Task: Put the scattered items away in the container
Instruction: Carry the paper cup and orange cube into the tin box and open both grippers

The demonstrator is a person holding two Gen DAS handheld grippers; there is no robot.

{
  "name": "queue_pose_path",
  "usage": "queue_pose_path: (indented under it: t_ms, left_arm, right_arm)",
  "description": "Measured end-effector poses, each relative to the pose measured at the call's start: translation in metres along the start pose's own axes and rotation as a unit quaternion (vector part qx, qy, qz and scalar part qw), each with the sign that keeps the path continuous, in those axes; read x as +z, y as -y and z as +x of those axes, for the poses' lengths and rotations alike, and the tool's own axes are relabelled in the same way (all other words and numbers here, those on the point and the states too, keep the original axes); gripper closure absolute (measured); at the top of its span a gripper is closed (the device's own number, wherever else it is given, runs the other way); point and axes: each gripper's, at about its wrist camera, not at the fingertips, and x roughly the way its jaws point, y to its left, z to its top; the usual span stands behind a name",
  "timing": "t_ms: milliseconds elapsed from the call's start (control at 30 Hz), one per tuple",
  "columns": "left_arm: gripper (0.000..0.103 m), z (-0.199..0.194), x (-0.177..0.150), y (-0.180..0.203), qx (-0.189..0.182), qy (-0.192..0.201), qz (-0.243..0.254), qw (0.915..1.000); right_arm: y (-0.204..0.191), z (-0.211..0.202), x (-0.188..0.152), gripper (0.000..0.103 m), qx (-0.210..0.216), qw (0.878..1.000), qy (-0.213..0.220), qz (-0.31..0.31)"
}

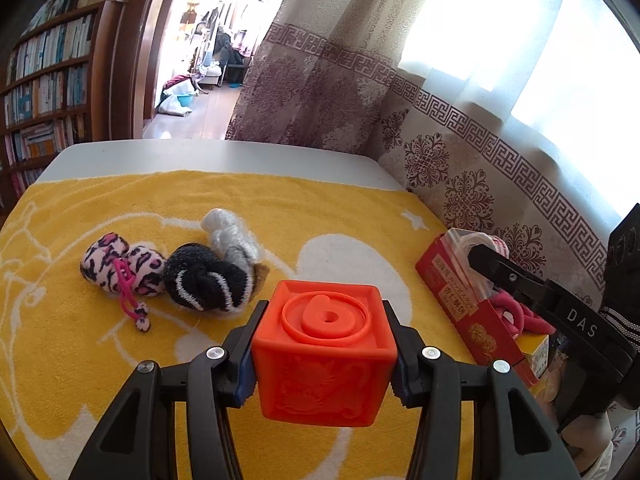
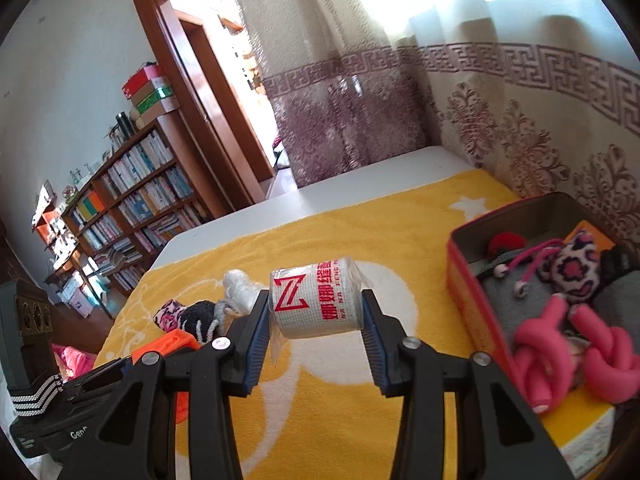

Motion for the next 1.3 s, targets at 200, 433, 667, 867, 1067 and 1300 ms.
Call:
queue_pose_path:
  t_ms: [200,433,667,867,1067,1300]
  left_arm:
    - [0.050,0.013,0.016,0.052,-0.035,-0.005,0.039,0.9986]
    - [0.050,0.040,0.037,0.121,-0.072,-0.001,0.086,0.9937]
    - [0.050,0.080,0.053,0.168,-0.101,-0.011,0.102,0.9895]
    - [0.049,0.117,0.068,0.187,-0.128,-0.010,0.104,0.9862]
    - [0.039,0.134,0.071,0.167,-0.141,-0.035,0.065,0.9873]
    - [0.039,0.118,0.073,0.142,-0.123,-0.031,0.046,0.9908]
  right_arm:
    - [0.066,-0.055,0.012,0.056,-0.057,0.996,0.057,0.047]
    - [0.118,-0.097,0.014,0.056,-0.099,0.987,0.099,0.081]
    - [0.138,-0.099,0.010,0.056,-0.110,0.986,0.098,0.083]
    - [0.140,-0.090,0.011,0.056,-0.112,0.986,0.094,0.079]
    - [0.136,-0.076,0.012,0.056,-0.105,0.989,0.077,0.073]
    - [0.128,-0.069,0.008,0.056,-0.105,0.990,0.071,0.069]
